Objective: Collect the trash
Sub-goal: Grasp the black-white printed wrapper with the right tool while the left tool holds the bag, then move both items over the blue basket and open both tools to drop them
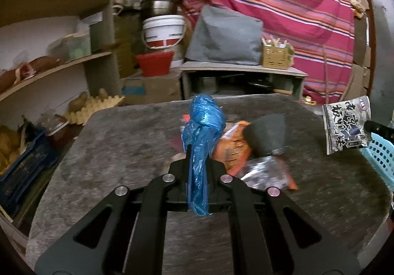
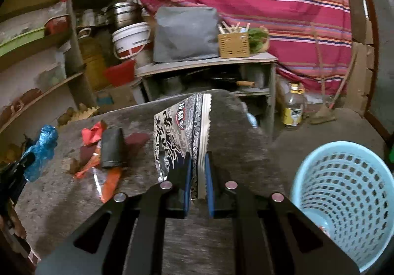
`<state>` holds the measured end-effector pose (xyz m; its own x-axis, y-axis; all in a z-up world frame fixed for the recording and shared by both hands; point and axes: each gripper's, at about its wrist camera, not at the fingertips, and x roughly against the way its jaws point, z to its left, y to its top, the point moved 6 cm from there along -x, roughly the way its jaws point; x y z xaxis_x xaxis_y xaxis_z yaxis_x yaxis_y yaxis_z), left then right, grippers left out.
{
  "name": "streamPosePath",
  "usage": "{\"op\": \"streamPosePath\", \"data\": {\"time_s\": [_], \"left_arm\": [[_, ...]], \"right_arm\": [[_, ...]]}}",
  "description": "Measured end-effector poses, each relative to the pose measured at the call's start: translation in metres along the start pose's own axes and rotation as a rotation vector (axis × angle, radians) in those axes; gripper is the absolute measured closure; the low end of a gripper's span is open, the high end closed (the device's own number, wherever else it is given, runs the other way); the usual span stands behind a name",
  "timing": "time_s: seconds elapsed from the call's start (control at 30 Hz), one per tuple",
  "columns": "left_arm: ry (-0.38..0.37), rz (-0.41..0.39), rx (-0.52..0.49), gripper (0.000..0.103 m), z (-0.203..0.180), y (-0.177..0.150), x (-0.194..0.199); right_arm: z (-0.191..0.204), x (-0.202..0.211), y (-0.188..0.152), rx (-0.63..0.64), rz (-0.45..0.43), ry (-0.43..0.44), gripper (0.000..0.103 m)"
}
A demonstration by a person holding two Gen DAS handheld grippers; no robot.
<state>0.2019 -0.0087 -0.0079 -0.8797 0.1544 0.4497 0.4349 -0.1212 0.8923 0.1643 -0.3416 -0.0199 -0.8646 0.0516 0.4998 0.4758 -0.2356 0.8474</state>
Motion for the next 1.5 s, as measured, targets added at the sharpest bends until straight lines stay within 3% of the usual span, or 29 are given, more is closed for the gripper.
{"op": "streamPosePath", "data": {"time_s": [0.83, 1.2, 1.5], "left_arm": [[-0.251, -0.023, -0.146, 0.098, -0.204, 0.030, 0.003], [-0.389, -0.004, -0.193, 0.098, -0.292, 0.028, -0.002], [-0.493, 0.059, -0.245, 0.098, -0.359, 0.008, -0.011]], "right_arm": [[-0.178, 0.082, 0.000, -0.159, -0.080, -0.224, 0.092], [-0.224, 0.097, -0.010, -0.177, -0.061, -0.311, 0.092], [-0.250, 0.094, -0.024, -0.198, -0.005, -0.384, 0.092]]}}
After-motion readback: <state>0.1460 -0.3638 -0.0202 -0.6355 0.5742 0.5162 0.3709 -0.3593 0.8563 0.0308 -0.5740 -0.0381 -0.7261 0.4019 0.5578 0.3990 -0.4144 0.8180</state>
